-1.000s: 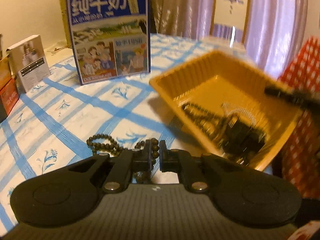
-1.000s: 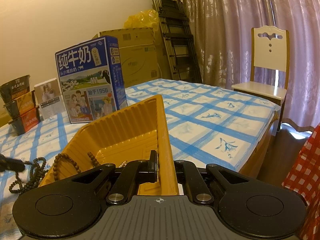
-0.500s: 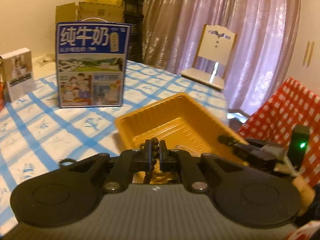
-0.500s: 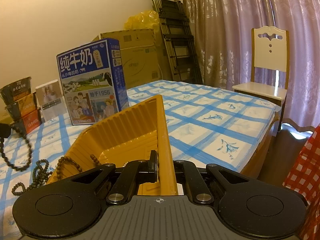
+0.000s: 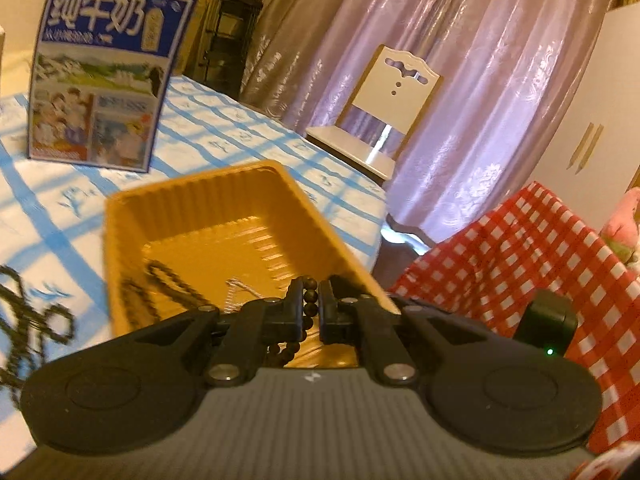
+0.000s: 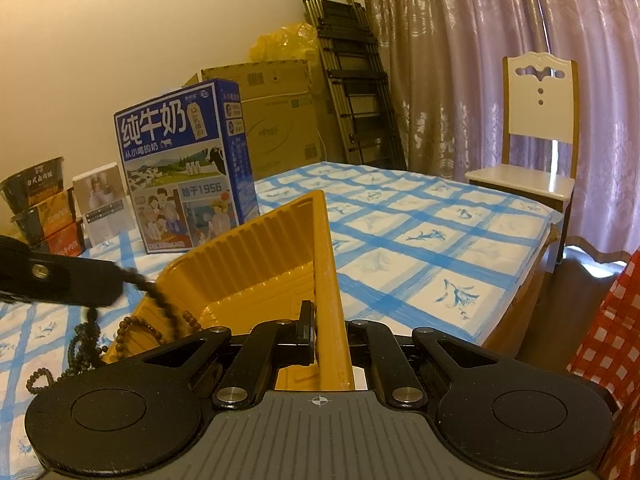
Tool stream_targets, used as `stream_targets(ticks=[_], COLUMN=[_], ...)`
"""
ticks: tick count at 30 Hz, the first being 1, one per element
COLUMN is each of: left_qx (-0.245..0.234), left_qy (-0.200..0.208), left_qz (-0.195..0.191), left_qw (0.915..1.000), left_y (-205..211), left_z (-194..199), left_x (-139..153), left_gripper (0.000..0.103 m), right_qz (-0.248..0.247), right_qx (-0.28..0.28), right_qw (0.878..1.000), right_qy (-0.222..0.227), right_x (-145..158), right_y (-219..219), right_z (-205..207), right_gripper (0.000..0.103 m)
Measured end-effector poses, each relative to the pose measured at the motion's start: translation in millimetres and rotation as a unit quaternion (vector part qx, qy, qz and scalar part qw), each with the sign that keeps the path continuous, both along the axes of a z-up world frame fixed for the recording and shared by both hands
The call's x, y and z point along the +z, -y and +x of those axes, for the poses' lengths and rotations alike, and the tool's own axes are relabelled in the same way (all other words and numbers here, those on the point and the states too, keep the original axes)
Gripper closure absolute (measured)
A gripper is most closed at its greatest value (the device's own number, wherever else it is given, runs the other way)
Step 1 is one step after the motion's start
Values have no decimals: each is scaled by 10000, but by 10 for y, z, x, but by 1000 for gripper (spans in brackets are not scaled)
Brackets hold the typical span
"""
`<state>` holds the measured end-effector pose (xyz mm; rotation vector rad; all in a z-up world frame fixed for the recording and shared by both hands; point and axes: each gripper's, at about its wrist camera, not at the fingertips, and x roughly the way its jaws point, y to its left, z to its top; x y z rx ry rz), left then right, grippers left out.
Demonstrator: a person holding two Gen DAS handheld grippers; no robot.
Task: Organize jewelry
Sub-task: 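Carry the dark bead string with the left tool into the tray and release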
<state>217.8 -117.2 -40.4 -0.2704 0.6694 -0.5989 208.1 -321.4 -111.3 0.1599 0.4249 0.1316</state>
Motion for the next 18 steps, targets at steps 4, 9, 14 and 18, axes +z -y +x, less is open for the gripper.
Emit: stream_targets(ticks=[4, 9, 14, 18], left_qx=[-27, -76, -154, -191], left_qy=[-131, -224, -325, -352], left_qz=[-73, -21, 11, -16], left_qw=[9999, 9997, 9994, 9992], left_y=[99, 160, 220, 231], left_z=[43, 82, 118, 121], left_x=[-66, -134, -196, -223], left_gripper=[97, 97, 97, 95], right_qz=[14, 25, 36, 44], right_qx=[-2, 4, -1, -1], right_qw=[10000, 10000, 10000, 10000], right_qy=[-6, -5, -5, 7], right_x=[-1, 0, -4, -1], right_y=[-1, -9, -6, -11], right_z=[-1, -4, -4, -3], right_gripper=[97, 97, 96, 96])
